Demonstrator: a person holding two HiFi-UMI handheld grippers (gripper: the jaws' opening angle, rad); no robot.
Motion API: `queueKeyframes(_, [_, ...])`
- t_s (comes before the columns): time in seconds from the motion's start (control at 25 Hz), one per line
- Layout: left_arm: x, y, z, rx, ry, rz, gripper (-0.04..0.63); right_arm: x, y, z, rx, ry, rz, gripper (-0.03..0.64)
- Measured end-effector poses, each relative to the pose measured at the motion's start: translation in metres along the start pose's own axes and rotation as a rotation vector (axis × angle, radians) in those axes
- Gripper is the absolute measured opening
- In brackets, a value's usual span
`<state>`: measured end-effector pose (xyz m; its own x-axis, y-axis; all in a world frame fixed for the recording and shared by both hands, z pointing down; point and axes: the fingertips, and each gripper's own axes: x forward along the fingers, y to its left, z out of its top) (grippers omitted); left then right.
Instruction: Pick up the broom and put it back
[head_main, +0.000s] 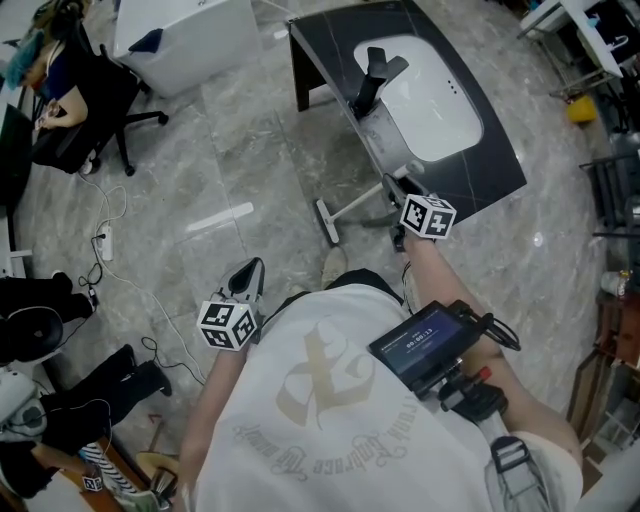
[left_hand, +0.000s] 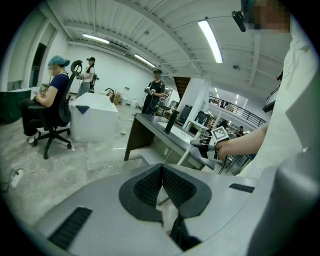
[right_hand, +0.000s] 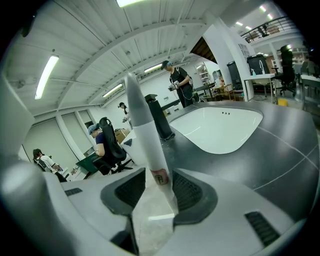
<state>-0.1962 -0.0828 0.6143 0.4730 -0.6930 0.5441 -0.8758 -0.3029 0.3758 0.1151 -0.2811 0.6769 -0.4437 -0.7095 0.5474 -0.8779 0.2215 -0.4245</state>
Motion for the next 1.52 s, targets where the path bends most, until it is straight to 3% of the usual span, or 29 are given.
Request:
queueKeyframes(0.2, [0.001,-0.001,-0.005,0.004,0.002,-0.009,0.012,-0.002,-0.002,-0.003,0.001,0.003,0.001,0.202])
queueKeyframes(0.76, [0.012,-0.005,-0.018,0.013,0.006,-0.055,0.012,-0.029,-0.003,-0.003,0.009,-0.052,-0.002,0.204])
queueKeyframes(0.88, [-0.012,-0.010,-0.022,0.031,-0.011,-0.066,0.012,-0.056,0.031,-0.007,-0.039,-0.089,0.031,0.173])
queueKeyframes(1.12, [-0.022,-0.026,-0.026,0.059,-0.036,-0.116,0.012,-0.103,0.089,-0.014,-0.134,-0.138,0.134,0.038])
queueKeyframes(1.32, [-0.022,-0.034,-0.032,0.073,-0.040,-0.144,0.012,-0.133,0.136,-0.030,-0.164,-0.160,0.281,0.017])
queueKeyframes(1.52, [-0.026,-0.045,-0.038,0.091,-0.037,-0.180,0.012,-0.159,0.162,-0.054,-0.217,-0.144,0.327,0.017])
